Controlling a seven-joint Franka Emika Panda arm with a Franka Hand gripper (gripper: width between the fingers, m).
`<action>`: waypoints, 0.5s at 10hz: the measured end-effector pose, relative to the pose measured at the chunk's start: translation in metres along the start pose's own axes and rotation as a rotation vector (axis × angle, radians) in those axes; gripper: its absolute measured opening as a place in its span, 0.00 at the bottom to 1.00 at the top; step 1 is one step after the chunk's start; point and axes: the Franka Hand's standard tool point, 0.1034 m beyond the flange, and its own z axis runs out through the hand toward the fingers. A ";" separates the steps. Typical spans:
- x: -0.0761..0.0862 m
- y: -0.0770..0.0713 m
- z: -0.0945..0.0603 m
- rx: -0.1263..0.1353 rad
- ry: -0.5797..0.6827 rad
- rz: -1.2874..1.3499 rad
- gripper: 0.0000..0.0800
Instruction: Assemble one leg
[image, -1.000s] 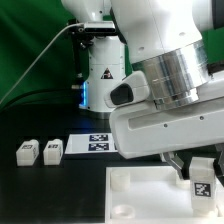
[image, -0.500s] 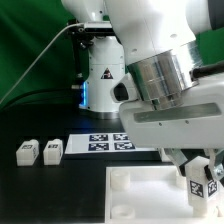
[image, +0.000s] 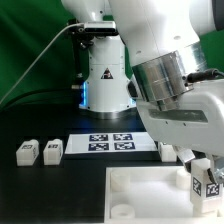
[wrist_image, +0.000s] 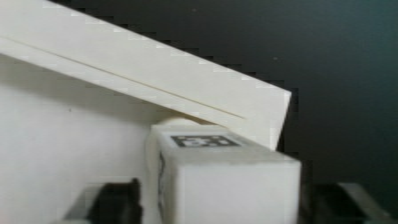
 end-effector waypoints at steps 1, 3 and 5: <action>-0.004 0.002 0.001 -0.024 -0.022 -0.128 0.70; -0.006 0.001 -0.003 -0.078 -0.039 -0.417 0.79; -0.004 0.002 -0.002 -0.074 -0.044 -0.620 0.81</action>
Offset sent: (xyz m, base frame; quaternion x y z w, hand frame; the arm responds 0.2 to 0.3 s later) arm 0.0000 0.0000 0.0000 0.0000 0.0000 -0.1790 0.9838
